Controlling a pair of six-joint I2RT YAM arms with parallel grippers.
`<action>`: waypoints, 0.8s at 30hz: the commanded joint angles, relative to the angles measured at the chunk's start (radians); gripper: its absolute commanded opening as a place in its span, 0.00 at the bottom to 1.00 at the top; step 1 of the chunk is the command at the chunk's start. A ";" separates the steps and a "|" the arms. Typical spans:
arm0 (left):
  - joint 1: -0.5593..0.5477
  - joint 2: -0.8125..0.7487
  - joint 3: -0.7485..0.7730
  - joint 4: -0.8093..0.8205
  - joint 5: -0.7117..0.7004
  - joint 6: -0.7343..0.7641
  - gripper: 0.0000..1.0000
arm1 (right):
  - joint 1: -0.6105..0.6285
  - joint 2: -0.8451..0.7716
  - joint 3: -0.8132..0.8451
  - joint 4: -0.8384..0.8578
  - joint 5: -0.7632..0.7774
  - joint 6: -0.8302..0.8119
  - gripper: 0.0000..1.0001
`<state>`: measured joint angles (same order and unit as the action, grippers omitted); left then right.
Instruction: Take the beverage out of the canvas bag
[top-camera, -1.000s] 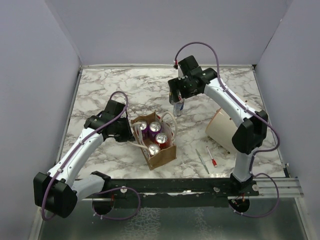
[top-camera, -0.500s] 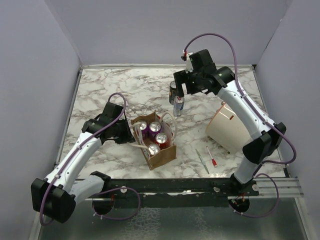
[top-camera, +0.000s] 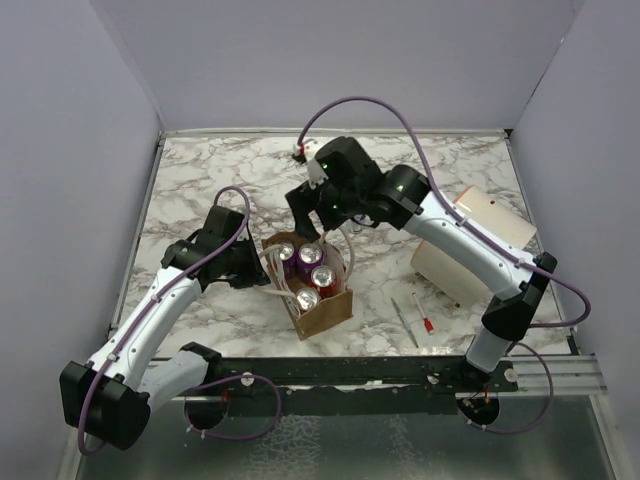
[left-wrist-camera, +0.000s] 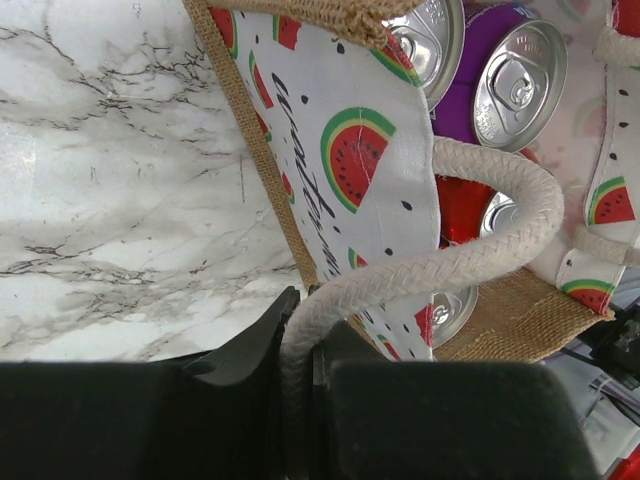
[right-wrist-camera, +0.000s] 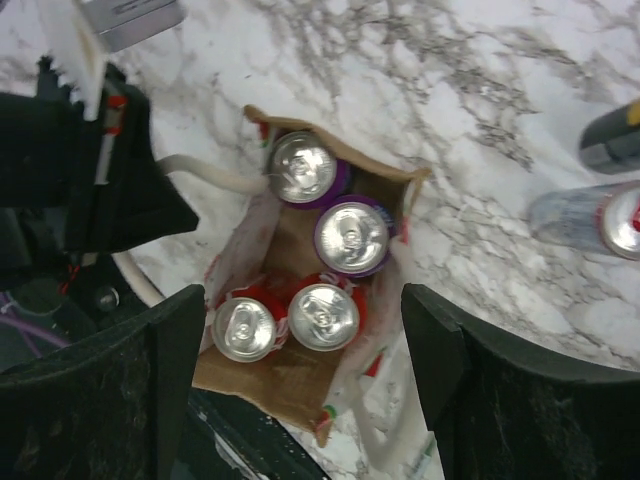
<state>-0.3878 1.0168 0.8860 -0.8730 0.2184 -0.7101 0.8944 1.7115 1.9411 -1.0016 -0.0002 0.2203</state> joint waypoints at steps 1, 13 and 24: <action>0.000 -0.021 0.006 0.008 -0.004 -0.020 0.00 | 0.102 0.062 -0.005 -0.005 0.074 0.025 0.78; 0.000 -0.053 -0.029 0.001 0.002 -0.035 0.00 | 0.152 0.073 -0.229 0.053 0.104 0.070 0.61; 0.000 -0.049 -0.030 0.006 0.016 -0.035 0.00 | 0.151 0.152 -0.231 0.003 0.296 0.220 0.66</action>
<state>-0.3878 0.9760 0.8577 -0.8730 0.2199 -0.7391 1.0409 1.8122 1.6634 -0.9733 0.1543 0.3309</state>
